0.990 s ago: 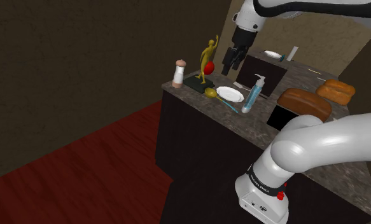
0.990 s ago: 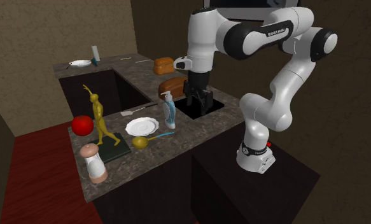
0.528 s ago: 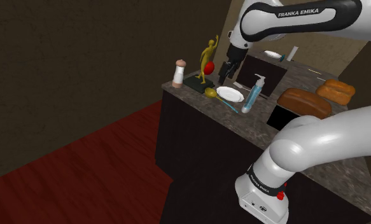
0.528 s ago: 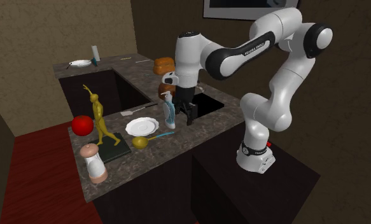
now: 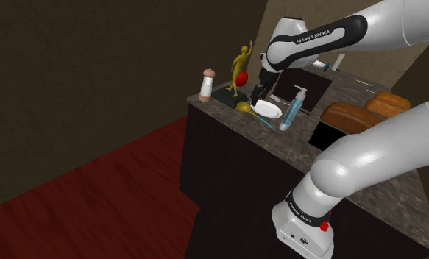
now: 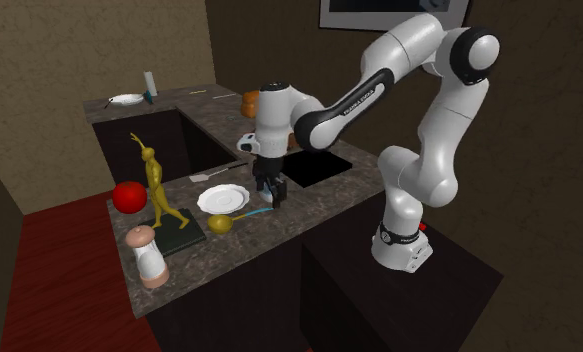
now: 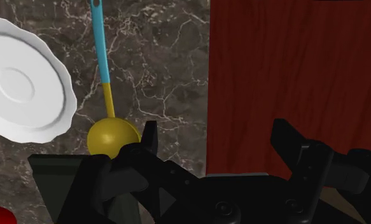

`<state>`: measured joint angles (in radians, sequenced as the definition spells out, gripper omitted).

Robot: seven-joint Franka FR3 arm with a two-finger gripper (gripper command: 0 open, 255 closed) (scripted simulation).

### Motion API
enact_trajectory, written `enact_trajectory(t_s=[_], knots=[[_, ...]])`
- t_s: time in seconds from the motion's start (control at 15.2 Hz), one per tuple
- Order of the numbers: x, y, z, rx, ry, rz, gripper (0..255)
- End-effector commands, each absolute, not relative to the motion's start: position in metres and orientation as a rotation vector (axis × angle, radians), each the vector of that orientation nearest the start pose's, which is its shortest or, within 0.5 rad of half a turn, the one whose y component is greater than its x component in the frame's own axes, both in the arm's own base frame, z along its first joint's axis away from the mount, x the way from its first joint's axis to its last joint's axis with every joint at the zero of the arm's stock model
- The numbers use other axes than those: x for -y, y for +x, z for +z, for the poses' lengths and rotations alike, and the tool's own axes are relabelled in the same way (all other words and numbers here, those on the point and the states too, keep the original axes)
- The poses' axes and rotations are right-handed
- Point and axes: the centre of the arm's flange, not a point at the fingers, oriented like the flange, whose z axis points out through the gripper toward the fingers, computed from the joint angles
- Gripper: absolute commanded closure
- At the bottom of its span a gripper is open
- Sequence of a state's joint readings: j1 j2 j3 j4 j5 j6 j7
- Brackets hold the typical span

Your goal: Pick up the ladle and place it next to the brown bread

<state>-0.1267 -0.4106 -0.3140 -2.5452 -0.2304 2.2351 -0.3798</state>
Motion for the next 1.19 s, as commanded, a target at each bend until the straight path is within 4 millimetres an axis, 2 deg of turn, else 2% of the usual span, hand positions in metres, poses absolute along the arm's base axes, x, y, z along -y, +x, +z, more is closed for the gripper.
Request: enact_trajectory(t_s=[0.0, 0.86, 1.12], knots=[[0.199, 0.384, 0.398, 0.155, -3.240, -0.104, 0], [0.310, 0.433, 0.286, 0.177, -3.295, -0.149, 0], [0.314, 0.435, 0.266, 0.177, -3.295, -0.149, 0]])
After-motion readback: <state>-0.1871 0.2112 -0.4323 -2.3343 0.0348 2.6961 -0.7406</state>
